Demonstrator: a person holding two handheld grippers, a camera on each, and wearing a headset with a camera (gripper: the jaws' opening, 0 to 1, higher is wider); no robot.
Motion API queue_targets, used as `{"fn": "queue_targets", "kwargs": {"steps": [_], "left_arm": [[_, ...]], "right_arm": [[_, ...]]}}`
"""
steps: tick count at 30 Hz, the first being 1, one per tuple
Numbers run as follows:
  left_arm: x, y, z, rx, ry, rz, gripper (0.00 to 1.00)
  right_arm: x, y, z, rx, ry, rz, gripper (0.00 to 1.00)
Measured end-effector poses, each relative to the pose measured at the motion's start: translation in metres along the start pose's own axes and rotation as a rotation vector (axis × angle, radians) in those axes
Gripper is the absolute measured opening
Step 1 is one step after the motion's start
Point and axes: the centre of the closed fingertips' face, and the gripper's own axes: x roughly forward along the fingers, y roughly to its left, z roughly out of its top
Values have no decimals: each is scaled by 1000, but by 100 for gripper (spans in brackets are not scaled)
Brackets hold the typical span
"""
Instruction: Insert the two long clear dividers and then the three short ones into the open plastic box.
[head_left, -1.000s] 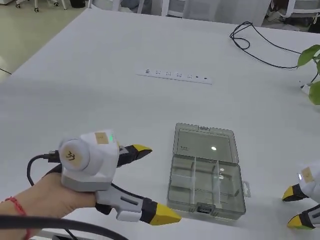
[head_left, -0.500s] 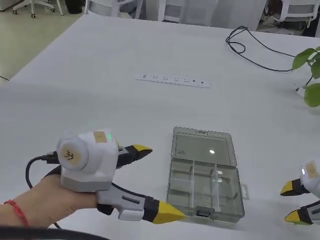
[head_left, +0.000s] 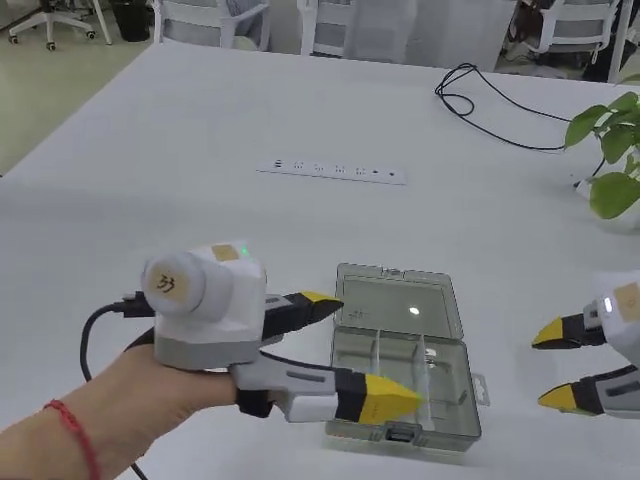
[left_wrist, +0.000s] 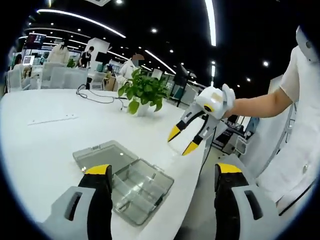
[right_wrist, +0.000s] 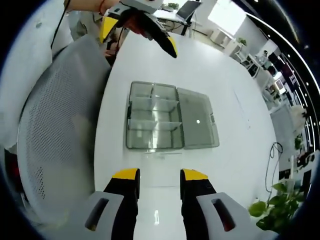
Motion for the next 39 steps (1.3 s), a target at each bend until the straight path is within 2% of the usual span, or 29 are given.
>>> {"fn": "queue_targets", "kwargs": {"steps": [1,2,5,8,14,15,19,26,31,39], "left_arm": [[2,-1,1,-7,-4,-3,83],[4,-3,4,-32,-12,-7,82],[9,-7,7,-120,-23,-21,75],[13,-7,11,-171,-44,-18,68],[20,-13,9,-244,-25,-45,57],[22,-16,7,-271,-13,-54,55],[25,-20,9,-300,-24,-65,49],[32,-27,12,-401,-37,-96,35],[36,-33,7,-416,-23,-106,30],[36,-36,3,-471,-19,-119,13]], "right_arm": [[-2,0,5,-5,-7,-6,33],[0,-5,2,-6,-12,-11,33],[-6,-5,20,-9,-35,-27,33],[-10,-3,33,-18,-48,-34,33],[-18,0,60,-34,-85,-44,33],[-19,1,64,-38,-90,-44,33],[-21,4,73,-60,-97,-42,33],[-24,9,91,-72,-114,-47,33],[-26,11,100,-80,-124,-48,33],[-26,15,104,-92,-118,-48,33]]}}
